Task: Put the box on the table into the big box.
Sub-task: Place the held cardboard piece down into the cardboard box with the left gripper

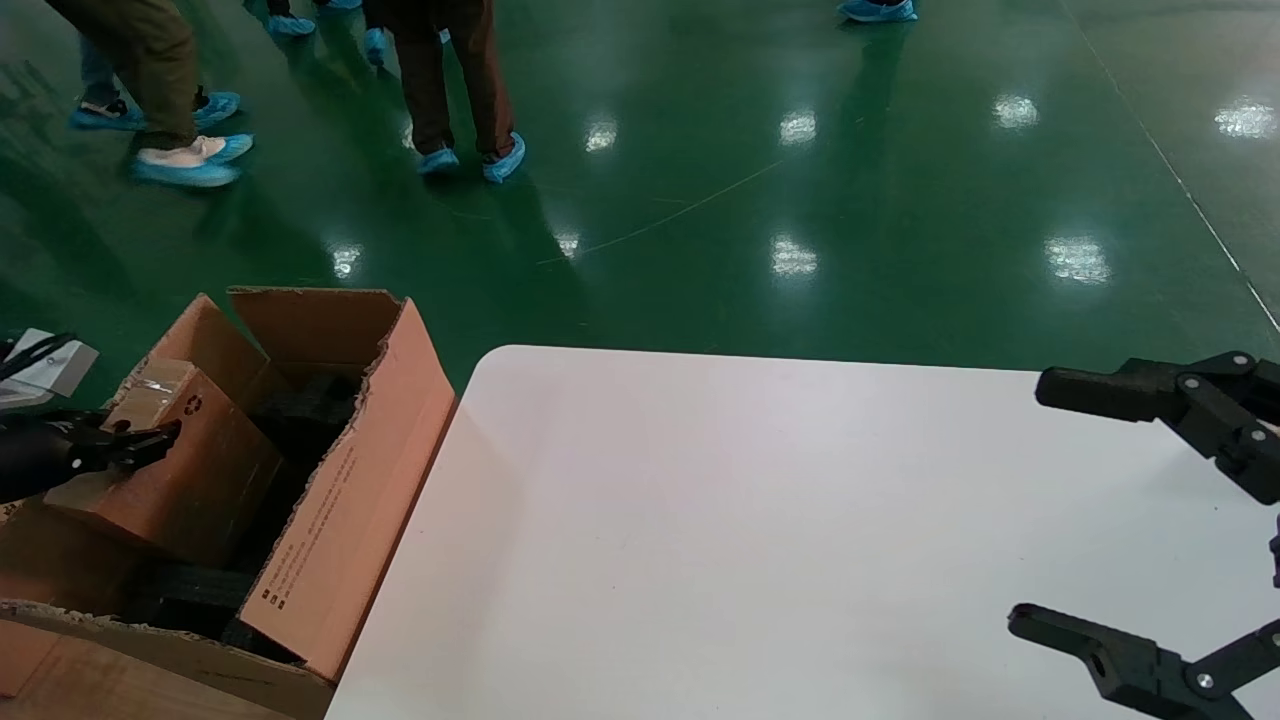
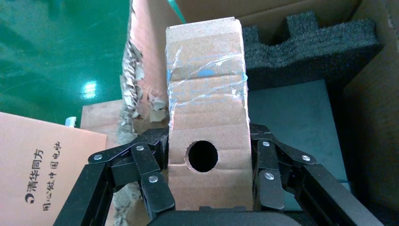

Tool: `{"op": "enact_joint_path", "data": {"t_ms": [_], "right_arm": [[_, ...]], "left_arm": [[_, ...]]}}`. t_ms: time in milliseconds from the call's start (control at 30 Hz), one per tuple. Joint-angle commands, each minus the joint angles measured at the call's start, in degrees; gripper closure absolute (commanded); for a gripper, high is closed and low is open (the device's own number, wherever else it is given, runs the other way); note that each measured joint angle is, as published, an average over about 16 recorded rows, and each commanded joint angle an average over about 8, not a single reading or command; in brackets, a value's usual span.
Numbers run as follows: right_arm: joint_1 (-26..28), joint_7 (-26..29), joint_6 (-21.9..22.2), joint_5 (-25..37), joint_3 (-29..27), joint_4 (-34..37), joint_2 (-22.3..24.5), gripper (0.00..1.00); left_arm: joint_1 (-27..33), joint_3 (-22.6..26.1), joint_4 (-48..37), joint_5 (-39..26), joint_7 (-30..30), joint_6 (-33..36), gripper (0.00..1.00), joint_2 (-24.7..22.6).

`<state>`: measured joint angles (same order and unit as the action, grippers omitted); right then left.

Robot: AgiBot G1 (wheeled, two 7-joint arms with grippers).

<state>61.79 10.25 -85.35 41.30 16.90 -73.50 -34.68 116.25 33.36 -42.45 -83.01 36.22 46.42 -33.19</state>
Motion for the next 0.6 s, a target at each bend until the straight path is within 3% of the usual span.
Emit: {"op": "enact_joint_path", "data": {"t_ms": [33,600], "right_arm": [[0.00,0.00,0.00,0.00,0.01,0.00,0.00,0.00],[0.01,-0.03,0.03,-0.04,0.06,0.00,0.03,0.00]], "left_arm": [[-0.72,-0.57,-0.24,0.50,0.25,-0.50,1.00,-0.24],[-11.82,-5.41,4.98,2.29,-2.72,-2.88,1.00,-2.11]]}}
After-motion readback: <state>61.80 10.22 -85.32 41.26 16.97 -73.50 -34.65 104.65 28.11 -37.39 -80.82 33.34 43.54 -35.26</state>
